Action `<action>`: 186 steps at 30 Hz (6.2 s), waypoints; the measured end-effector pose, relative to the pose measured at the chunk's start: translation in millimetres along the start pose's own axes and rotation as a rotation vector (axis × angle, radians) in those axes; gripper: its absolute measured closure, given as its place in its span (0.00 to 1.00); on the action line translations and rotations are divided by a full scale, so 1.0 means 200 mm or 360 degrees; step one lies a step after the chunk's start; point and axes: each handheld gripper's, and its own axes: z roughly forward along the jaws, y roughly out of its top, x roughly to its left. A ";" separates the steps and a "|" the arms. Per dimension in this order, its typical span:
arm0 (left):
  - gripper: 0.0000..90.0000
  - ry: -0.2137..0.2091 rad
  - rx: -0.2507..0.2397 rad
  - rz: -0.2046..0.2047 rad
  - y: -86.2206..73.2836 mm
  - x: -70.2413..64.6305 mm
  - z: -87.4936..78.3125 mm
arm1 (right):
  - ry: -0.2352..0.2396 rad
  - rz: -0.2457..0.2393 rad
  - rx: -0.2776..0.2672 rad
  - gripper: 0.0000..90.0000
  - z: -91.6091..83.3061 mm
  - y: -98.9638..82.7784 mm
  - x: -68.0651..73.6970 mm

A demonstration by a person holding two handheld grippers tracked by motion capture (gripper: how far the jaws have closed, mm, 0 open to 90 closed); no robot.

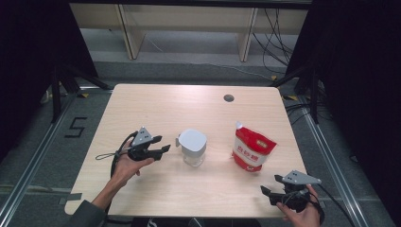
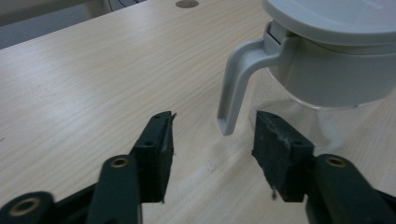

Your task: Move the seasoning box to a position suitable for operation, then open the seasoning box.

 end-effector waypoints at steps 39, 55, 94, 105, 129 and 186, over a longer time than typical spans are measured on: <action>0.74 -0.0113 0.0075 0.0001 -0.06 -0.11 -0.02 | 0.0031 0.0034 0.0022 0.33 0.01 0.00 0.00; 0.78 -0.0185 0.0044 0.0130 -0.01 -0.08 0.08 | 0.0041 0.0017 0.0034 0.33 0.02 0.00 0.01; 0.77 -0.0272 0.0068 0.0057 -0.08 -0.45 -0.05 | 0.0081 -0.0031 -0.0002 0.32 0.02 0.01 0.01; 0.41 -0.0261 0.0124 0.0093 -0.07 -0.49 -0.11 | 0.0075 -0.0033 0.0005 0.32 0.01 0.00 0.01; 0.62 -0.0279 -0.0118 -0.0085 0.06 -0.44 -0.29 | 0.0126 -0.0128 0.0006 0.37 0.03 0.01 0.04; 0.99 -0.0308 -0.0166 -0.0038 0.14 -0.48 -0.19 | 0.0354 -0.0411 -0.0362 0.87 0.10 0.20 0.30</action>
